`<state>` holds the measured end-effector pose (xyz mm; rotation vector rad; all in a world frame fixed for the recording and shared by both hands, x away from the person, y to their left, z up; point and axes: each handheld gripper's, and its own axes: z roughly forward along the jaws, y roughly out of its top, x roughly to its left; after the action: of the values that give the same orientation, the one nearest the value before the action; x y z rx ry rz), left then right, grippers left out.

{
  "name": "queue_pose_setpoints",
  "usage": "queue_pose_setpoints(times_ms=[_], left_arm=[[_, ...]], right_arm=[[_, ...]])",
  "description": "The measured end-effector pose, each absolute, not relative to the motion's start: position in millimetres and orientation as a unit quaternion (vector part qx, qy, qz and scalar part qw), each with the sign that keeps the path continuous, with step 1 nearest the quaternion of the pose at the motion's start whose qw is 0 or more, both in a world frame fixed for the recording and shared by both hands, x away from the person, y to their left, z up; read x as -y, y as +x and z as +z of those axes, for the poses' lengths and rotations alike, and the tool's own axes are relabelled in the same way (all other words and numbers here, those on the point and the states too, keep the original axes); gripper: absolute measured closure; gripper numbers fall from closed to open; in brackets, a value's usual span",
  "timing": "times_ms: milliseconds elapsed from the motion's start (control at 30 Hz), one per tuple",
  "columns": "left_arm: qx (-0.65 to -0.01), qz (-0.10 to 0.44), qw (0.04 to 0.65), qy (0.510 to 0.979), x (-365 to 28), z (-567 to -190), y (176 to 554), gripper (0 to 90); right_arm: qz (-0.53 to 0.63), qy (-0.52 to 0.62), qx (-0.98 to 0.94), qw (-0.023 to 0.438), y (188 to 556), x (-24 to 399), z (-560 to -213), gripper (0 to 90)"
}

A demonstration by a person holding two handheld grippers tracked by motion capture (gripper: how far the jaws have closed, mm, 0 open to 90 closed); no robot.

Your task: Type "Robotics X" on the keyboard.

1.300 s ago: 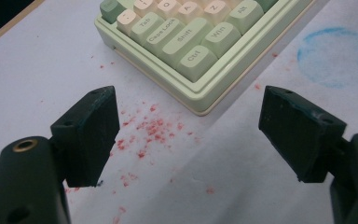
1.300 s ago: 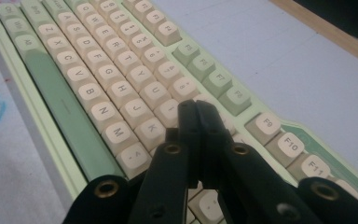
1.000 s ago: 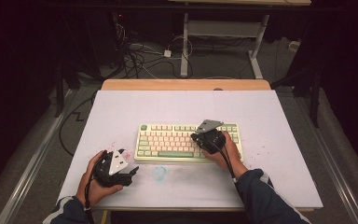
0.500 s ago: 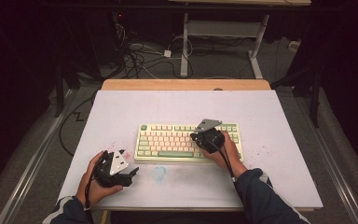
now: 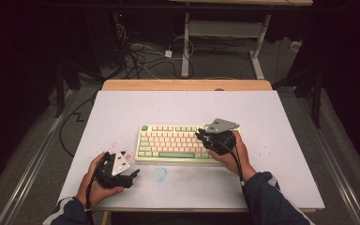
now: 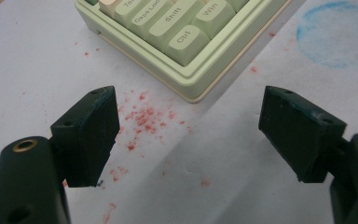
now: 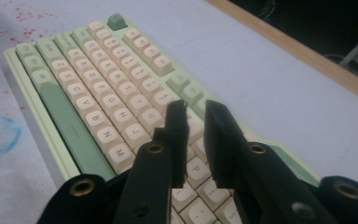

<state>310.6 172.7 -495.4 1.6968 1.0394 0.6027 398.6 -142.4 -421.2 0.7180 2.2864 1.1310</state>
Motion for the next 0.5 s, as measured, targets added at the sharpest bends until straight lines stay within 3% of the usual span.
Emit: queue_pose_setpoints(times_ms=[500], left_arm=[[-0.431,0.250,0.502,0.707,-172.8,-496.6,310.8,18.9]], right_arm=[[0.443,0.260,-0.810,0.284,379.6,161.5,-406.6,38.0]])
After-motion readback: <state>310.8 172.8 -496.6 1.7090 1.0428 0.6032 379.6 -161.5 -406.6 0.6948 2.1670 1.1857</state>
